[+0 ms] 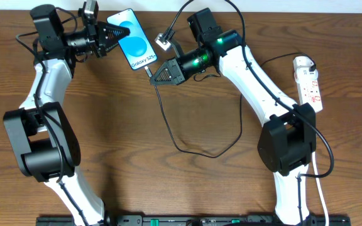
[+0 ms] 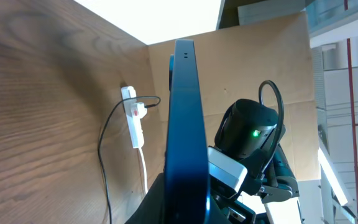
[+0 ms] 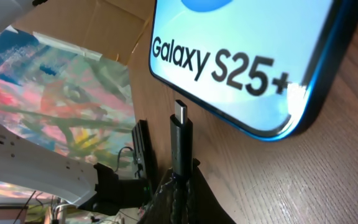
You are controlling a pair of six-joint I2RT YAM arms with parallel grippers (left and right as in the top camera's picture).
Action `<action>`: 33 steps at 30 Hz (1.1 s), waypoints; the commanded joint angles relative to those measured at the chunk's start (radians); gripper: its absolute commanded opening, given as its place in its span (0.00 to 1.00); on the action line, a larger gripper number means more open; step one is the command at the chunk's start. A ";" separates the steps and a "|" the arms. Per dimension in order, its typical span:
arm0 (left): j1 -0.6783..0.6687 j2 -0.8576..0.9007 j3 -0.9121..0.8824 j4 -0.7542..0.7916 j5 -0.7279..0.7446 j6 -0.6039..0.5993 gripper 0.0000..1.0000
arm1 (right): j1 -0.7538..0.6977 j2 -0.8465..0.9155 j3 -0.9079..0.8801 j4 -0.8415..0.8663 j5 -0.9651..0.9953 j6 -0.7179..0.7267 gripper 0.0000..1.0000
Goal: Plug charger to phone and switch on socket
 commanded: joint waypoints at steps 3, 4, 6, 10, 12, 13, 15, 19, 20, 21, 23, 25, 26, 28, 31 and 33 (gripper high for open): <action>0.000 -0.008 -0.008 0.006 0.029 -0.009 0.08 | 0.011 0.015 0.000 0.001 -0.007 -0.001 0.01; 0.000 -0.008 -0.008 0.006 0.029 -0.009 0.08 | 0.009 0.017 0.000 0.001 -0.026 0.000 0.01; 0.000 -0.008 -0.008 0.006 0.029 -0.009 0.07 | 0.000 0.018 0.000 0.001 -0.091 -0.002 0.01; 0.000 -0.008 -0.008 0.006 0.029 -0.009 0.08 | -0.028 0.020 0.000 -0.003 -0.189 -0.001 0.01; 0.000 -0.008 -0.008 0.006 0.029 -0.009 0.07 | -0.040 0.025 -0.002 -0.016 -0.195 -0.001 0.01; 0.000 -0.008 -0.008 0.006 0.029 -0.009 0.07 | -0.045 0.030 -0.002 -0.022 -0.195 0.000 0.01; 0.000 -0.008 -0.008 0.006 0.029 -0.009 0.07 | -0.051 0.047 -0.003 -0.029 -0.196 0.012 0.01; 0.000 -0.008 -0.008 0.006 0.029 -0.009 0.07 | -0.045 0.076 -0.003 -0.013 -0.248 0.014 0.01; 0.000 -0.008 -0.008 0.006 0.029 -0.009 0.07 | -0.043 0.078 -0.003 -0.010 -0.248 0.014 0.01; 0.000 -0.008 -0.008 0.006 0.029 -0.008 0.07 | -0.043 0.078 -0.003 -0.010 -0.248 0.014 0.01; 0.000 -0.008 -0.008 0.006 0.029 -0.008 0.07 | -0.042 0.078 -0.003 -0.008 -0.248 0.014 0.01; 0.000 -0.008 -0.008 0.006 0.029 -0.008 0.07 | -0.039 0.078 -0.003 -0.007 -0.247 0.014 0.01; 0.000 -0.008 -0.008 0.006 0.029 -0.008 0.07 | -0.038 0.078 -0.003 -0.007 -0.246 0.014 0.01; 0.000 -0.008 -0.008 0.006 0.029 -0.008 0.07 | -0.037 0.078 -0.003 -0.003 -0.243 0.015 0.01; -0.003 -0.007 -0.008 0.006 0.029 -0.008 0.07 | -0.033 0.078 -0.003 0.001 -0.243 0.015 0.01; -0.008 -0.008 -0.008 0.006 0.029 -0.004 0.07 | -0.025 0.078 -0.003 0.003 -0.237 0.015 0.01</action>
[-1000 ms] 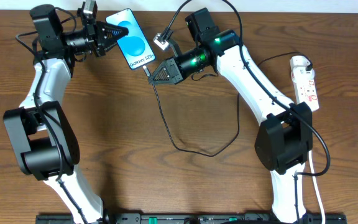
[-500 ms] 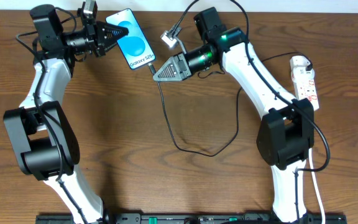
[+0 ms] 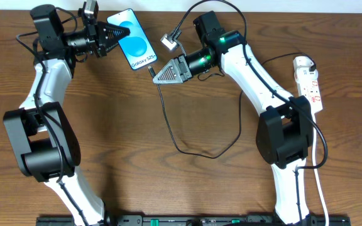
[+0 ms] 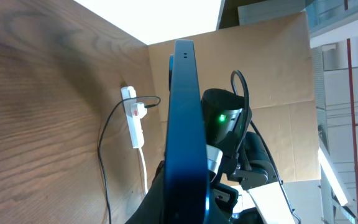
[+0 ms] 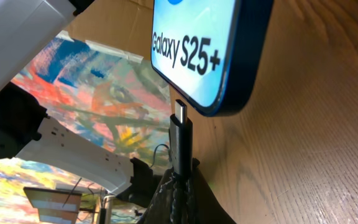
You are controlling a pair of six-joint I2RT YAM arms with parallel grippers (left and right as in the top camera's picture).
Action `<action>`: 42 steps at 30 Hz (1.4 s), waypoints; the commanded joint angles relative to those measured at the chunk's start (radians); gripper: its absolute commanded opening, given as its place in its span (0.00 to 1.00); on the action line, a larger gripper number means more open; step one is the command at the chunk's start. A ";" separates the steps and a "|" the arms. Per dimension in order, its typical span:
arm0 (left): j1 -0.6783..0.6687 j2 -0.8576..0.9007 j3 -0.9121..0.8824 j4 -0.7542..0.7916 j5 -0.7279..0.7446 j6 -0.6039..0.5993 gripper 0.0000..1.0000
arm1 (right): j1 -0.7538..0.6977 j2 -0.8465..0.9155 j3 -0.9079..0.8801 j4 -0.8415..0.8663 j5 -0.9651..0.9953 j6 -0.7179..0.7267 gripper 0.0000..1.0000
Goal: Plug charger to phone and switch on socket
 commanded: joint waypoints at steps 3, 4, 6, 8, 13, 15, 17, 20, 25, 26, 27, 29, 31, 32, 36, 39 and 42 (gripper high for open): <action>-0.021 -0.008 -0.008 0.006 0.029 0.000 0.07 | 0.024 0.009 -0.003 0.006 -0.005 0.014 0.01; -0.024 -0.008 -0.008 0.006 0.029 0.000 0.07 | 0.024 0.009 -0.003 0.006 -0.005 0.021 0.01; -0.024 -0.008 -0.008 0.006 0.029 0.000 0.08 | 0.024 0.009 -0.003 0.006 -0.005 0.021 0.01; -0.024 -0.008 -0.008 0.006 0.029 0.000 0.07 | 0.023 0.009 -0.003 0.011 -0.006 0.021 0.01; -0.024 -0.008 -0.008 0.006 0.029 0.000 0.07 | 0.016 0.009 -0.003 0.029 -0.005 0.036 0.01; -0.021 -0.008 -0.008 0.006 0.029 0.000 0.07 | 0.010 0.009 -0.003 0.027 -0.006 0.036 0.01; -0.016 -0.008 -0.008 0.006 0.029 0.000 0.07 | 0.006 0.009 -0.003 0.027 -0.006 0.036 0.01; -0.011 -0.008 -0.008 0.006 0.029 0.000 0.07 | 0.002 0.009 -0.003 0.027 -0.006 0.036 0.01; -0.011 -0.008 -0.008 0.006 0.029 0.003 0.07 | -0.009 0.009 -0.003 0.028 -0.005 0.036 0.01; -0.011 -0.008 -0.008 0.006 0.029 0.003 0.07 | -0.009 0.009 -0.003 0.028 -0.005 0.036 0.01; -0.011 -0.008 -0.008 0.006 0.029 0.003 0.07 | -0.010 0.009 -0.003 0.028 -0.002 0.036 0.01; -0.011 -0.008 -0.008 0.006 0.029 0.003 0.07 | -0.010 0.009 -0.003 0.029 0.002 0.036 0.01; -0.011 -0.008 -0.008 0.006 0.029 0.002 0.07 | -0.010 0.009 -0.003 0.029 0.002 0.036 0.01; -0.011 -0.008 -0.008 0.005 0.029 0.002 0.07 | -0.010 0.009 -0.003 0.029 0.002 0.036 0.01; -0.012 -0.008 -0.008 0.005 0.029 0.002 0.07 | -0.009 0.009 -0.003 0.035 0.002 0.036 0.01; -0.012 -0.008 -0.008 0.005 0.029 0.002 0.07 | -0.011 0.009 -0.003 0.075 0.002 0.076 0.01; -0.012 -0.008 -0.008 0.005 0.029 0.002 0.07 | -0.011 0.009 -0.003 0.109 0.002 0.106 0.01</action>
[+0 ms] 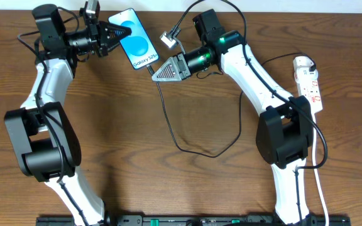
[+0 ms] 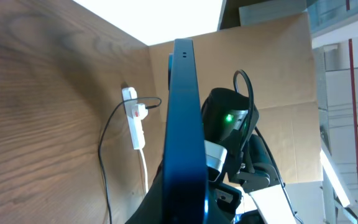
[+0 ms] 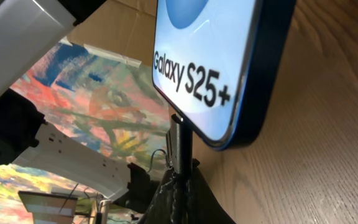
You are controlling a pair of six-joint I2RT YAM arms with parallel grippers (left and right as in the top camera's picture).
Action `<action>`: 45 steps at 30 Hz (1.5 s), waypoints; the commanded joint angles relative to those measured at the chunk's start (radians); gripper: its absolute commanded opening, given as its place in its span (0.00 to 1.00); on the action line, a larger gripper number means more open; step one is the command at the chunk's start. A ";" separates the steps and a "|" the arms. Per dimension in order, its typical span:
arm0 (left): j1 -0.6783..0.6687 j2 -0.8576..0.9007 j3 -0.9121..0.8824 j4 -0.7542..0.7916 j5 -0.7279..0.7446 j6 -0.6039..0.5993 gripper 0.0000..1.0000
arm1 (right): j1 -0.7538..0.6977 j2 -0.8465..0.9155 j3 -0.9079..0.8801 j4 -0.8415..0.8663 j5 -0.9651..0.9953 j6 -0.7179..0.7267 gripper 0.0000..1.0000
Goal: Plug charger to phone and switch on socket
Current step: 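Open the right gripper and pull it back from the plug, then lower the phone flat onto the table with the left gripper and release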
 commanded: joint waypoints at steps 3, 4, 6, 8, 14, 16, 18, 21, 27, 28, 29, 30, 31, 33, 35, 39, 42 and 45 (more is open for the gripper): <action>-0.002 -0.008 -0.008 0.004 0.043 0.002 0.07 | -0.007 0.009 -0.002 0.074 -0.006 0.078 0.01; -0.002 -0.008 -0.008 0.004 0.043 0.002 0.07 | -0.007 0.009 -0.002 0.095 -0.006 0.095 0.01; -0.002 -0.008 -0.008 0.004 0.043 0.002 0.07 | -0.007 0.009 -0.002 0.124 -0.006 0.118 0.01; -0.002 -0.008 -0.008 0.004 0.043 0.002 0.07 | -0.007 0.009 -0.002 0.142 0.013 0.140 0.01; -0.002 -0.008 -0.008 0.004 0.044 0.002 0.07 | -0.006 0.009 -0.002 0.156 0.016 0.153 0.01; -0.002 -0.008 -0.008 0.004 0.043 0.002 0.07 | -0.006 0.009 -0.002 0.137 0.016 0.140 0.04; -0.002 -0.008 -0.008 0.004 0.043 0.002 0.07 | -0.006 0.009 -0.002 0.105 0.017 0.108 0.18; 0.001 -0.008 -0.008 0.004 0.043 0.002 0.07 | -0.006 0.009 -0.002 0.047 0.020 0.052 0.40; 0.013 -0.008 -0.008 0.004 0.043 0.002 0.07 | -0.006 0.009 -0.002 -0.031 0.018 -0.013 0.61; 0.016 -0.008 -0.008 0.004 0.043 0.002 0.07 | -0.008 0.009 -0.002 -0.034 0.016 -0.013 0.62; 0.016 -0.008 -0.008 0.004 0.043 0.002 0.08 | -0.012 0.009 -0.002 -0.033 0.016 -0.018 0.67; 0.017 -0.007 -0.008 0.004 0.043 0.006 0.07 | -0.015 0.009 -0.002 -0.033 0.016 -0.020 0.68; 0.017 -0.007 -0.009 0.004 0.043 0.022 0.07 | -0.022 0.009 -0.002 -0.032 0.016 -0.024 0.72; 0.016 -0.007 -0.016 0.004 0.043 0.056 0.07 | -0.043 0.009 -0.002 -0.029 0.018 -0.024 0.77; 0.015 -0.007 -0.032 0.004 0.042 0.074 0.07 | -0.068 0.009 -0.002 -0.031 0.046 -0.024 0.79; 0.011 -0.007 -0.088 0.004 0.024 0.090 0.07 | -0.122 0.009 -0.002 -0.048 0.174 -0.023 0.80; -0.004 -0.007 -0.160 0.004 -0.022 0.094 0.07 | -0.154 0.009 -0.002 -0.061 0.246 -0.023 0.81; -0.040 -0.007 -0.244 0.004 -0.117 0.111 0.07 | -0.172 0.009 -0.002 -0.084 0.308 -0.023 0.82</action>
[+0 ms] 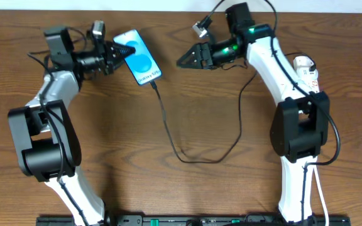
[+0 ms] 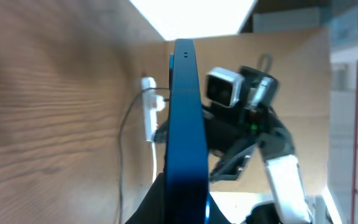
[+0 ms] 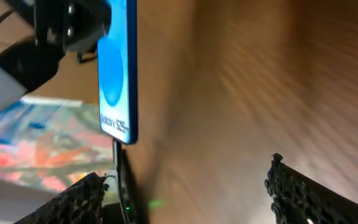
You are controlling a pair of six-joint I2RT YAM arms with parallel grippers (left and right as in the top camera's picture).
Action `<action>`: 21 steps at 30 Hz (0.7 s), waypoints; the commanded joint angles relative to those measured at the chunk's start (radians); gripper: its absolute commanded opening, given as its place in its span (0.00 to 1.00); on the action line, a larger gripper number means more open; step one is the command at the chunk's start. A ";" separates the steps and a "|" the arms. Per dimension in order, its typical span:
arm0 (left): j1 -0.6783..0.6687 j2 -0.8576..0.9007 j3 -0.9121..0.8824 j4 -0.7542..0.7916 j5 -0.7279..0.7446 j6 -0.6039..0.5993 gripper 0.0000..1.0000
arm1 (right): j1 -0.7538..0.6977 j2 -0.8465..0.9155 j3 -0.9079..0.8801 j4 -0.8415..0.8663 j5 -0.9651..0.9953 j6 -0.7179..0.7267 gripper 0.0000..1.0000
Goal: Plug charger to phone and switch on socket
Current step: 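Lower the phone flat onto the table with the left gripper and release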
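The blue phone point(image 1: 140, 61) with its lit screen is held off the table at the back left, my left gripper point(image 1: 119, 53) shut on its upper end. The left wrist view shows the phone point(image 2: 184, 118) edge-on between the fingers of that gripper point(image 2: 183, 190). The black charger cable point(image 1: 167, 129) is plugged into the phone's lower end and loops across the table. My right gripper point(image 1: 191, 59) is open and empty, to the right of the phone. The right wrist view shows the phone point(image 3: 117, 81) with the cable point(image 3: 118, 171) hanging from it, ahead of the spread fingers point(image 3: 73, 199).
The white power strip point(image 1: 304, 65) lies at the far right edge, partly under my right arm; the left wrist view also shows the strip point(image 2: 148, 117). The cable's loop point(image 1: 197, 158) lies across the middle of the wooden table point(image 1: 131, 163).
The plug has gone into the phone's port. My right gripper has let go of it, opened, and drawn back to the right. The phone has shifted slightly right and down.
My left gripper held the phone throughout. My right gripper, shut on the plug, was first just below the phone's lower edge, then closer and lined up with it, then touching the port. Now the cable hangs plugged in and my right gripper is open and away.
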 commanded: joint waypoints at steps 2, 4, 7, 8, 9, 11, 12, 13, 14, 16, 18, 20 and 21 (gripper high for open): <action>-0.064 -0.007 -0.085 0.005 -0.126 0.035 0.07 | -0.004 0.007 0.008 -0.027 0.097 -0.015 0.83; -0.098 -0.007 -0.110 0.004 -0.187 0.035 0.07 | -0.004 0.007 0.008 -0.043 0.134 -0.015 0.83; -0.156 -0.007 -0.123 -0.054 -0.297 0.070 0.07 | -0.005 0.007 0.008 -0.065 0.188 -0.016 0.84; -0.164 -0.007 -0.123 -0.071 -0.311 0.084 0.07 | -0.005 0.007 0.008 -0.069 0.203 -0.016 0.86; -0.179 -0.005 -0.123 -0.112 -0.334 0.119 0.07 | -0.007 0.007 0.008 -0.080 0.230 -0.016 0.87; -0.189 0.000 -0.123 -0.155 -0.341 0.148 0.07 | -0.014 0.007 0.008 -0.090 0.254 -0.016 0.88; -0.191 0.004 -0.123 -0.174 -0.341 0.163 0.07 | -0.018 0.007 0.008 -0.092 0.256 -0.016 0.88; -0.193 0.009 -0.123 -0.198 -0.344 0.176 0.07 | -0.030 0.007 0.008 -0.093 0.255 -0.016 0.89; -0.193 0.013 -0.123 -0.218 -0.349 0.189 0.07 | -0.035 0.007 0.008 -0.093 0.256 -0.016 0.89; -0.193 0.025 -0.123 -0.249 -0.358 0.204 0.07 | -0.053 0.007 0.008 -0.094 0.252 -0.016 0.90; -0.193 0.033 -0.123 -0.274 -0.385 0.211 0.07 | -0.062 0.007 0.008 -0.098 0.252 -0.016 0.90; -0.193 0.041 -0.123 -0.289 -0.402 0.217 0.07 | -0.064 0.007 0.008 -0.103 0.252 -0.016 0.90; -0.193 0.049 -0.123 -0.289 -0.401 0.218 0.07 | -0.064 0.007 0.008 -0.108 0.252 -0.019 0.90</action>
